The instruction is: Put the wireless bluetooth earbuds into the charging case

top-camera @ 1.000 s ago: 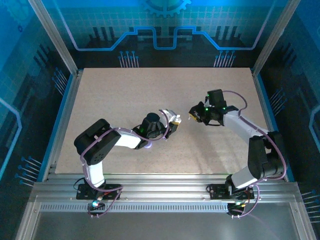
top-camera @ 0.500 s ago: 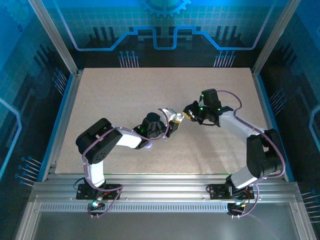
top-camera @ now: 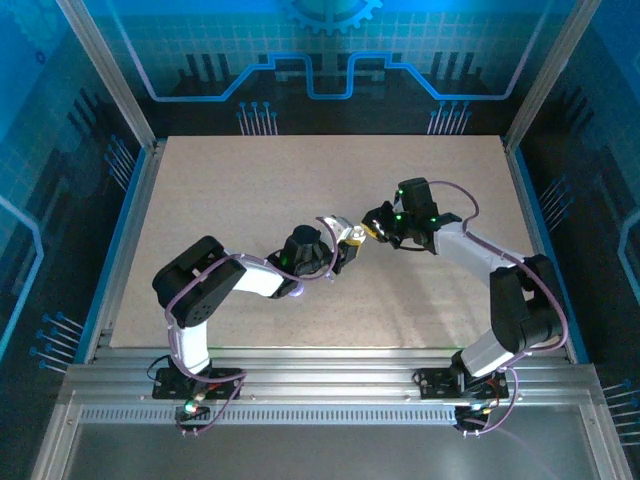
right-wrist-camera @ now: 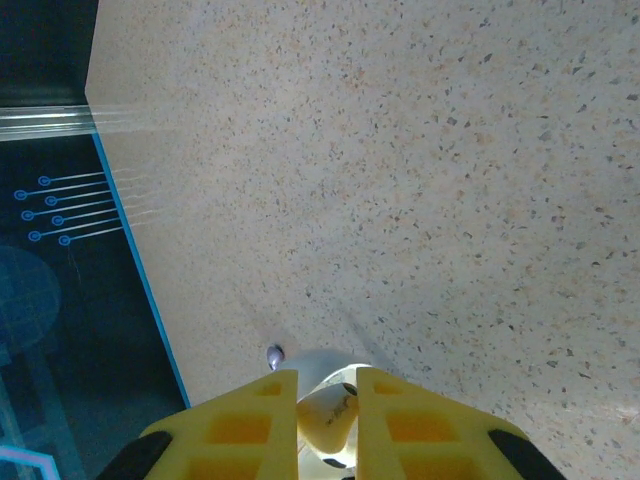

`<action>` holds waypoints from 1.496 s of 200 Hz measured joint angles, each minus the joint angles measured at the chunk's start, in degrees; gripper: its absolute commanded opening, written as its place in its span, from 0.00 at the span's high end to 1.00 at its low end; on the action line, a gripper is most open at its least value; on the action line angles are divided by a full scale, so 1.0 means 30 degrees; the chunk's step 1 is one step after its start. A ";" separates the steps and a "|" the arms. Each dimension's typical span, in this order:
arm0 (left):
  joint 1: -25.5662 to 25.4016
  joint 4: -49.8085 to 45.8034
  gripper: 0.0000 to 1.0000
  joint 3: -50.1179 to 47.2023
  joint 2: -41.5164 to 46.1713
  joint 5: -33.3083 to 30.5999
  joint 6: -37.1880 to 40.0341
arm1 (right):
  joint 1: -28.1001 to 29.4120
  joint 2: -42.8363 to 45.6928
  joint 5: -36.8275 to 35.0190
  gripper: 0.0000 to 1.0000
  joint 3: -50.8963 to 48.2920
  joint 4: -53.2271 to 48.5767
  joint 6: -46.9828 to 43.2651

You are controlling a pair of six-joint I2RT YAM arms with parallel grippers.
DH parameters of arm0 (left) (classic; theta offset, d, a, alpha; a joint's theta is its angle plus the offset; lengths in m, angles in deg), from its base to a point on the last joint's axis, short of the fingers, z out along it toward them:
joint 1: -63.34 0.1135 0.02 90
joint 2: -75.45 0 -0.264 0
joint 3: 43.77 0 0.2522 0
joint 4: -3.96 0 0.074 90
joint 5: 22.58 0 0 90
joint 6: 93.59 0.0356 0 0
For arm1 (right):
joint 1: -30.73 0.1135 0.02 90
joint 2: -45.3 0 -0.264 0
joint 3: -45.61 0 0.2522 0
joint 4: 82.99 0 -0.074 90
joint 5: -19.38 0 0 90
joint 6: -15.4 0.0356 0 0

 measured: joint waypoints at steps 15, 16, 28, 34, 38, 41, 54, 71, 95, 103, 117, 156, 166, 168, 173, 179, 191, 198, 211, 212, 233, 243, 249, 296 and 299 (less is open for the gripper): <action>0.0000 0.0007 0.86 -0.0007 -0.0007 -0.0007 0.0000 | 0.0044 -0.0095 -0.0007 0.83 0.0000 0.0138 0.0044; 0.0000 0.0015 0.86 -0.0007 -0.0007 -0.0007 -0.0007 | 0.0044 -0.0102 -0.0007 0.83 0.0000 0.0146 0.0058; 0.0000 0.0051 0.86 -0.0007 -0.0007 -0.0007 -0.0007 | 0.0044 -0.0146 -0.0015 0.83 0.0000 0.0233 0.0073; 0.0000 0.0087 0.86 -0.0007 -0.0007 -0.0015 -0.0007 | 0.0044 -0.0153 -0.0015 0.83 0.0000 0.0284 0.0073; 0.0000 0.0102 0.86 -0.0007 -0.0007 -0.0015 -0.0007 | 0.0044 -0.0160 -0.0015 0.83 0.0000 0.0299 0.0080; 0.0000 0.0102 0.86 -0.0007 -0.0007 -0.0015 -0.0007 | 0.0051 -0.0160 -0.0022 0.83 0.0000 0.0299 0.0080; 0.0000 0.0109 0.86 -0.0007 -0.0007 -0.0029 -0.0007 | 0.0051 -0.0168 -0.0036 0.83 0.0000 0.0291 0.0124; 0.0000 0.0109 0.86 -0.0007 -0.0007 -0.0087 -0.0015 | 0.0066 -0.0168 -0.0102 0.83 0.0000 0.0277 0.0153; 0.0000 0.0109 0.86 -0.0007 -0.0007 -0.0189 -0.0073 | 0.0131 -0.0153 -0.0291 0.83 0.0000 0.0270 0.0219; 0.0000 0.0102 0.86 -0.0007 -0.0007 -0.0248 -0.0095 | 0.0175 -0.0138 -0.0379 0.83 0.0000 0.0277 0.0240; 0.0000 0.0102 0.86 -0.0007 -0.0007 -0.0299 -0.0160 | 0.0219 -0.0117 -0.0510 0.83 0.0000 0.0270 0.0350; -0.0007 0.0197 0.86 -0.0007 -0.0007 -0.0539 -0.0372 | 0.0532 -0.0087 -0.0627 0.83 -0.0095 0.0189 0.0736; -0.0022 0.0175 0.86 -0.0007 -0.0007 -0.0597 -0.0372 | 0.0546 -0.0080 -0.0648 0.83 -0.0138 0.0204 0.0874; -0.0022 0.0175 0.86 -0.0007 -0.0007 -0.0597 -0.0372 | 0.0546 -0.0080 -0.0656 0.83 -0.0146 0.0204 0.0874; -0.0022 0.0153 0.86 -0.0007 -0.0007 -0.0597 -0.0372 | 0.0546 -0.0080 -0.0663 0.83 -0.0146 0.0189 0.0925; -0.0022 0.0131 0.86 -0.0007 -0.0007 -0.0605 -0.0364 | 0.0554 -0.0080 -0.0670 0.83 -0.0146 0.0160 0.0991; -0.0022 0.0102 0.86 -0.0007 -0.0007 -0.0605 -0.0364 | 0.0576 -0.0080 -0.0721 0.82 -0.0146 0.0102 0.1071; -0.0022 0.0095 0.86 -0.0007 -0.0007 -0.0605 -0.0364 | 0.0597 -0.0080 -0.0794 0.82 -0.0146 0.0058 0.1144; -0.0022 0.0087 0.86 -0.0007 -0.0007 -0.0597 -0.0357 | 0.0663 -0.0080 -0.0954 0.79 -0.0146 0.0044 0.1217; -0.0022 0.0087 0.86 -0.0007 -0.0007 -0.0605 -0.0357 | 0.0670 -0.0080 -0.0962 0.79 -0.0146 0.0036 0.1224; -0.0044 0.0066 0.86 -0.0007 -0.0007 -0.0597 -0.0357 | 0.0699 0.0022 -0.1129 0.77 -0.0146 -0.0117 0.1282; -0.0066 0.0087 0.86 -0.0007 -0.0007 -0.0590 -0.0357 | 0.0707 0.0131 -0.1209 0.75 -0.0146 -0.0262 0.1282; -0.0080 0.0109 0.86 -0.0007 -0.0007 -0.0590 -0.0357 | 0.0707 0.0211 -0.1260 0.74 -0.0146 -0.0372 0.1282; -0.0109 0.0357 0.86 -0.0007 -0.0007 -0.0612 -0.0357 | 0.0801 0.0838 -0.1610 0.72 -0.0146 -0.1588 0.1275; -0.0109 0.0401 0.86 -0.0007 -0.0007 -0.0612 -0.0357 | 0.0801 0.0874 -0.1625 0.72 -0.0146 -0.1668 0.1275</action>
